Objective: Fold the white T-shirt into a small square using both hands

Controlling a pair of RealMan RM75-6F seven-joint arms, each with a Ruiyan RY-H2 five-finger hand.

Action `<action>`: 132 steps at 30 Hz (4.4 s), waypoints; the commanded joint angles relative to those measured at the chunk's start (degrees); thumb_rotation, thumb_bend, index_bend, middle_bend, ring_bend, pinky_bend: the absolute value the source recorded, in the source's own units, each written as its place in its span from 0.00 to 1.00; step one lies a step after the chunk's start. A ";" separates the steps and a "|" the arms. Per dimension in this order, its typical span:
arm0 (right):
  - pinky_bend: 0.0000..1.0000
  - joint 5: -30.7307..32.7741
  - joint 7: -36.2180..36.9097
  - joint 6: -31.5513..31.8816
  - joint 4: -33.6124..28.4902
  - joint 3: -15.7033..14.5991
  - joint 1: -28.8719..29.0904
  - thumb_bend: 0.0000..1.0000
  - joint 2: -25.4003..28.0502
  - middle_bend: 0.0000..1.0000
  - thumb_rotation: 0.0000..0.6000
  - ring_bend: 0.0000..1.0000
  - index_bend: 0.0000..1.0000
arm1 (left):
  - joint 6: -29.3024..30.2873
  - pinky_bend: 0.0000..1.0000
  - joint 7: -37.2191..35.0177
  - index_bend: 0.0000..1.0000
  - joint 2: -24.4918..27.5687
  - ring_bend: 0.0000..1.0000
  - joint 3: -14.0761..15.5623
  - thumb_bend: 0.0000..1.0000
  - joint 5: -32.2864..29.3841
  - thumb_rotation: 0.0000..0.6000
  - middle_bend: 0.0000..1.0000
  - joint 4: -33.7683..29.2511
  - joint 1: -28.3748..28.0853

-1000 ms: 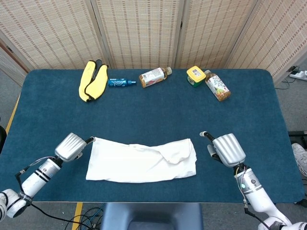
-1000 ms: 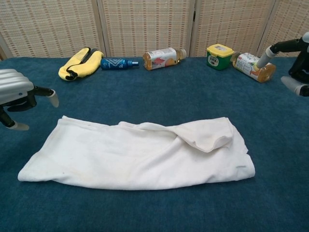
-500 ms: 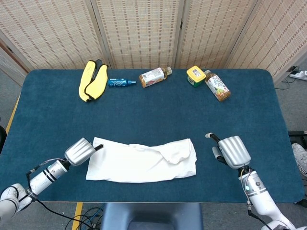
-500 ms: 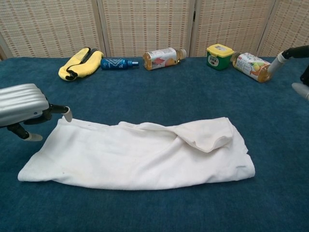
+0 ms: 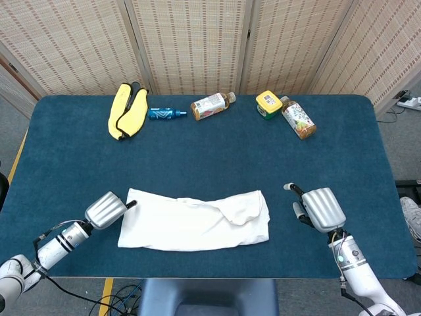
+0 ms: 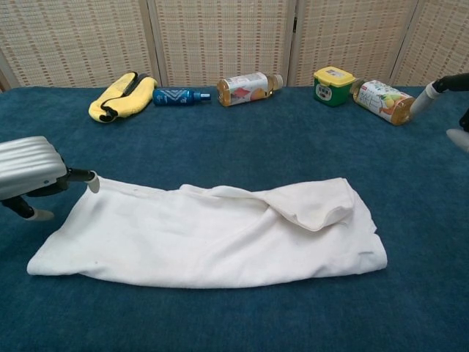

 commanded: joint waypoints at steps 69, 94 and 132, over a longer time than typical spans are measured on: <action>1.00 -0.98 2.43 -0.27 -0.52 1.78 -2.24 0.51 0.54 0.91 1.00 0.97 0.26 | 0.41 0.94 -10.30 0.61 -4.92 0.85 -0.25 0.43 -4.16 1.00 0.93 1.15 0.96; 1.00 -2.65 5.44 0.10 0.12 1.92 -2.56 0.51 0.65 0.91 1.00 0.97 0.26 | 2.80 0.94 -9.78 0.71 -1.58 0.86 -2.69 0.51 -8.43 1.00 0.94 -5.65 5.62; 1.00 -4.58 9.70 3.18 1.24 2.25 -4.29 0.51 2.03 0.91 1.00 0.97 0.26 | -7.66 0.94 6.22 0.69 14.93 0.86 -11.30 0.51 -18.39 1.00 0.94 -40.60 4.90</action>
